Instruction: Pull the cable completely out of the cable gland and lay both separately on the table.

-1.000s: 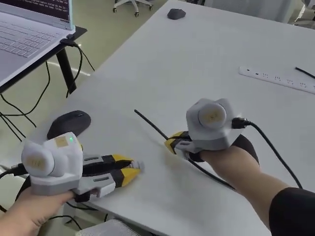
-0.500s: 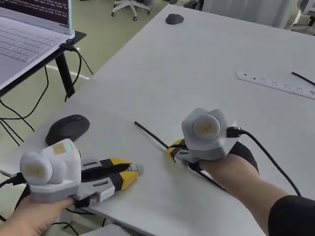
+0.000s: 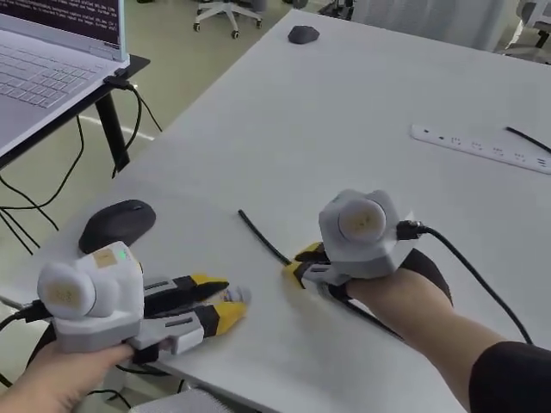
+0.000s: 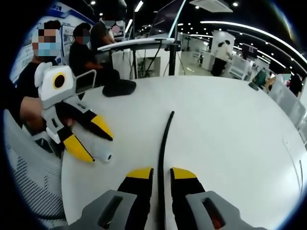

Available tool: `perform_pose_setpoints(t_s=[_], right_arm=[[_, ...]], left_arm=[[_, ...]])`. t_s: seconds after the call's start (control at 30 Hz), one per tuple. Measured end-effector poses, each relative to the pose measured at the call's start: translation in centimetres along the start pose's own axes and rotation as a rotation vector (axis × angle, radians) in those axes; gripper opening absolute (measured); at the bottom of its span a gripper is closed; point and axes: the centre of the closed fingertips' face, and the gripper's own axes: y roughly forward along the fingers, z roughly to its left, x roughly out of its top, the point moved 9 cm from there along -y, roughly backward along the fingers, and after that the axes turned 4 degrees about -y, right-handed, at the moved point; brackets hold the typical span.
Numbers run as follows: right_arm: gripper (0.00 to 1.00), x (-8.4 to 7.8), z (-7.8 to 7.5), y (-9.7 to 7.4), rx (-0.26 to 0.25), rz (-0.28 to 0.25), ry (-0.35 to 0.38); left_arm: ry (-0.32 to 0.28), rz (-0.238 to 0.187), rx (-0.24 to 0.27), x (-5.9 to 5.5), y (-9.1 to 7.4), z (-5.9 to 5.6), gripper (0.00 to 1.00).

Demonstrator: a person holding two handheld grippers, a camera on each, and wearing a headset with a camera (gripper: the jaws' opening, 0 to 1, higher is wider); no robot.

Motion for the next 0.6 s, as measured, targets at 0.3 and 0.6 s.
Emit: perform_pose_setpoints(t_s=[0.3, 0.6], right_arm=[[0.26, -0.7, -0.6, -1.2, -0.035, -0.022, 0.048], [0.5, -1.5, -1.5, -3.1, -0.053, -0.067, 0.126]], left_arm=[[-0.059, -0.037, 0.0, 0.8, 0.4, -0.8, 0.6], [0.021, 0.006, -0.008, 2.5, 0.8, -2.3, 0.8]])
